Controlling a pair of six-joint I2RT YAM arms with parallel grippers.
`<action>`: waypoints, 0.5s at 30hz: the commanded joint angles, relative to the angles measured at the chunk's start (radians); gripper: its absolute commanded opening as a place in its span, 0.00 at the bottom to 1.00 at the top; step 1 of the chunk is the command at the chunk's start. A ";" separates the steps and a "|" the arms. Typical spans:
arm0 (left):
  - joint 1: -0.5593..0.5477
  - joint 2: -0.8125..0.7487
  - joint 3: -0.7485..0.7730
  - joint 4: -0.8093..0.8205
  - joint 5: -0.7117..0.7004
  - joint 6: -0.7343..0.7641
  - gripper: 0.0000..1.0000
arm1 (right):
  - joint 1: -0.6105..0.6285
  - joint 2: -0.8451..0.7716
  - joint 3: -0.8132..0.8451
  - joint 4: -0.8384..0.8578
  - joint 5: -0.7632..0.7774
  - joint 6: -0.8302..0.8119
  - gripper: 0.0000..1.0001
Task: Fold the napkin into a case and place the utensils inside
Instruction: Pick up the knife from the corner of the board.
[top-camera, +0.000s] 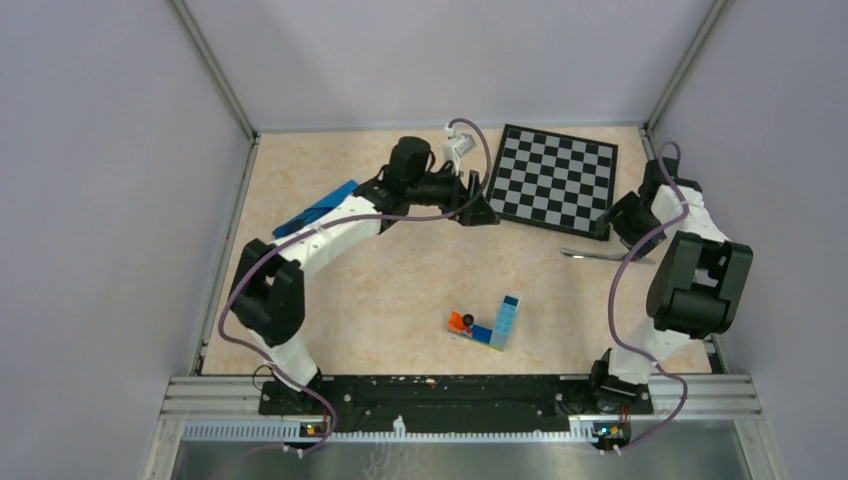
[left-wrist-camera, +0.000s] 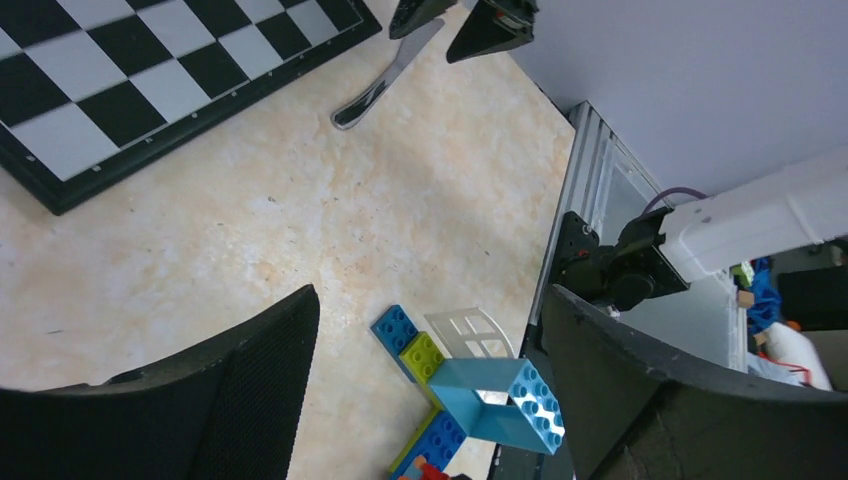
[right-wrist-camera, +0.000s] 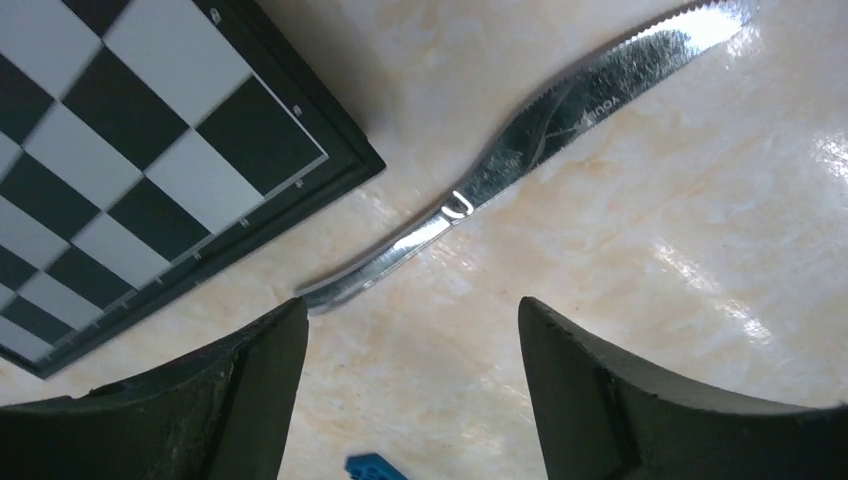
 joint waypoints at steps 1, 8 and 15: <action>0.017 -0.116 -0.005 -0.138 0.041 0.147 0.86 | 0.006 0.094 0.143 -0.153 0.061 0.169 0.74; 0.099 -0.207 -0.077 -0.108 0.132 0.159 0.87 | 0.005 0.184 0.187 -0.312 0.138 0.395 0.66; 0.151 -0.242 -0.136 -0.018 0.211 0.076 0.87 | 0.006 0.152 0.075 -0.195 0.091 0.509 0.41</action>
